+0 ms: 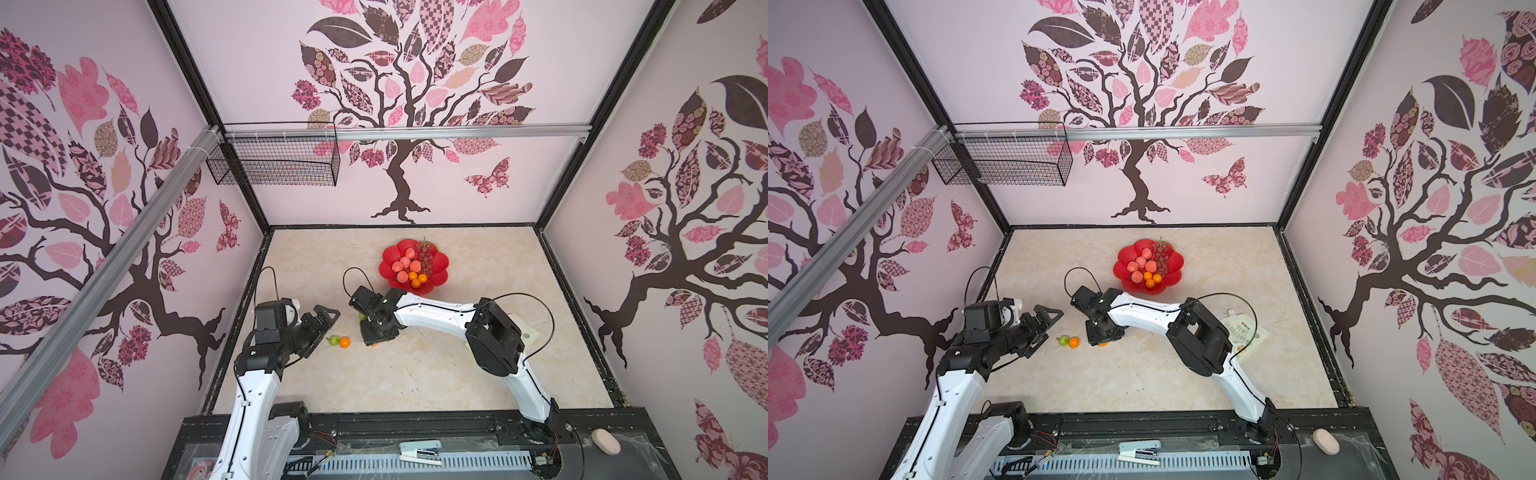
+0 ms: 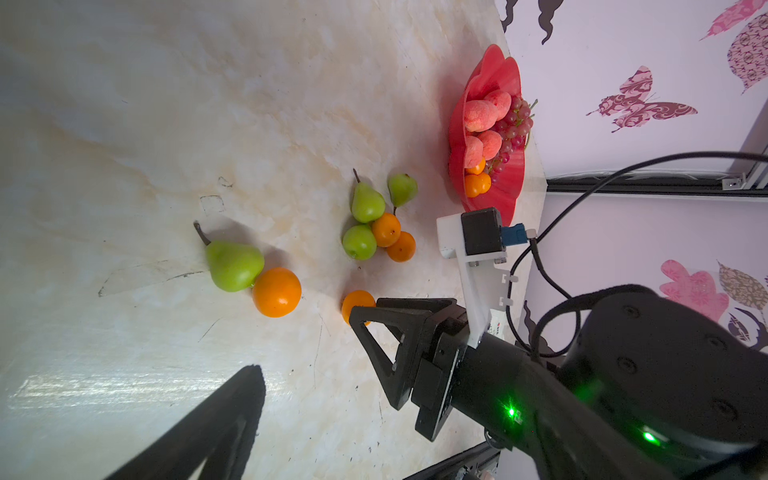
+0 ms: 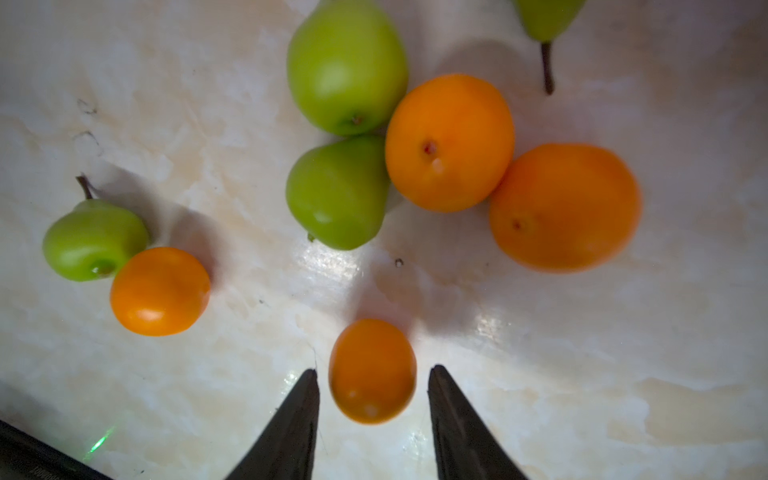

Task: Place and organize the fake fruits in the fruit bowl
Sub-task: 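Lower the right gripper and close it on the kumquat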

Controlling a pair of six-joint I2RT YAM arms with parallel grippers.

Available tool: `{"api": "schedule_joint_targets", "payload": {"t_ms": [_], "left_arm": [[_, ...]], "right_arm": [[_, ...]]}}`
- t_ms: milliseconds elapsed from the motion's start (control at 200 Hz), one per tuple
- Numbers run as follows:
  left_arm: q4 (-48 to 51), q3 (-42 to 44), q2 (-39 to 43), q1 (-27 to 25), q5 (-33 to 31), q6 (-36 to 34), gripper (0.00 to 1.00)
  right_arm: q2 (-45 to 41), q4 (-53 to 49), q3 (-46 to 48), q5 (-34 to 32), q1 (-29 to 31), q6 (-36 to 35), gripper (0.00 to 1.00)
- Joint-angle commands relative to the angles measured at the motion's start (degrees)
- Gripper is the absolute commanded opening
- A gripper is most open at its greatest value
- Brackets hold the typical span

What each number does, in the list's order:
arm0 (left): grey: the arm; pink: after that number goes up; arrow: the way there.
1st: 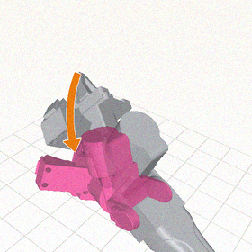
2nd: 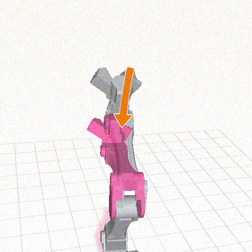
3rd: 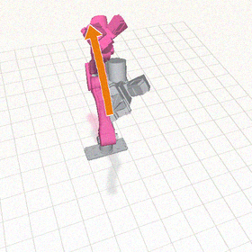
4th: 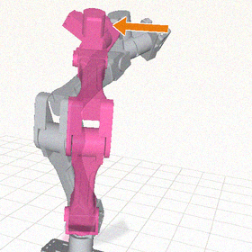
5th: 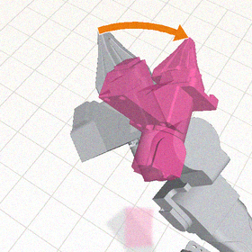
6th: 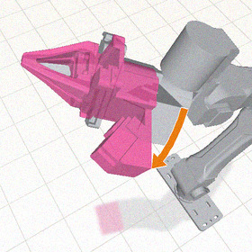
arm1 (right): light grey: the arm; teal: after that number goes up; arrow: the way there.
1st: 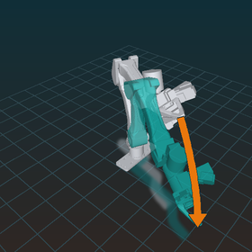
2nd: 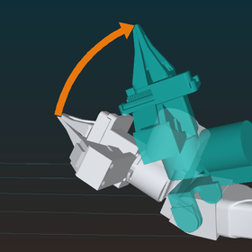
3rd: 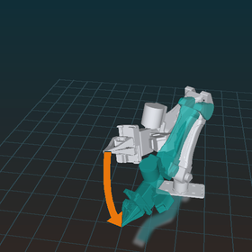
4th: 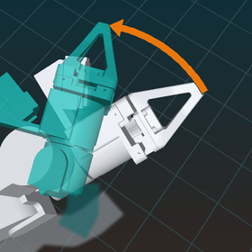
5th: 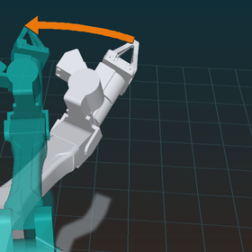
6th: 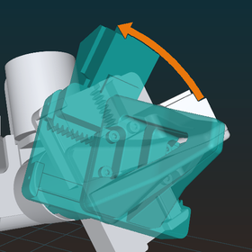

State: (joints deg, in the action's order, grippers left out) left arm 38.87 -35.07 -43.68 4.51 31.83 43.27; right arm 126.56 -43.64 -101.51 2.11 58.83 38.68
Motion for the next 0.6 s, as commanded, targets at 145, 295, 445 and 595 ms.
{"api": "schedule_joint_targets", "payload": {"t_ms": [145,295,445,595], "left_arm": [[-1.70,1.58,0.13,0.17,0.87,-1.02,0.98],[-1.89,1.67,0.03,0.22,0.95,-0.99,0.98],[-2.00,1.76,0.01,0.15,1.12,-0.99,0.98],[-2.15,1.82,-0.01,0.18,1.21,-0.95,0.98]], "right_arm": [[4.01,-2.55,-2.98,-1.23,0.37,-1.06,0.46],[4.71,-2.63,-3.36,-1.21,0.32,-1.23,0.46],[4.93,-2.77,-3.47,-1.35,0.33,-1.31,0.44],[4.95,-2.84,-3.40,-1.53,0.35,-1.36,0.42]]}}
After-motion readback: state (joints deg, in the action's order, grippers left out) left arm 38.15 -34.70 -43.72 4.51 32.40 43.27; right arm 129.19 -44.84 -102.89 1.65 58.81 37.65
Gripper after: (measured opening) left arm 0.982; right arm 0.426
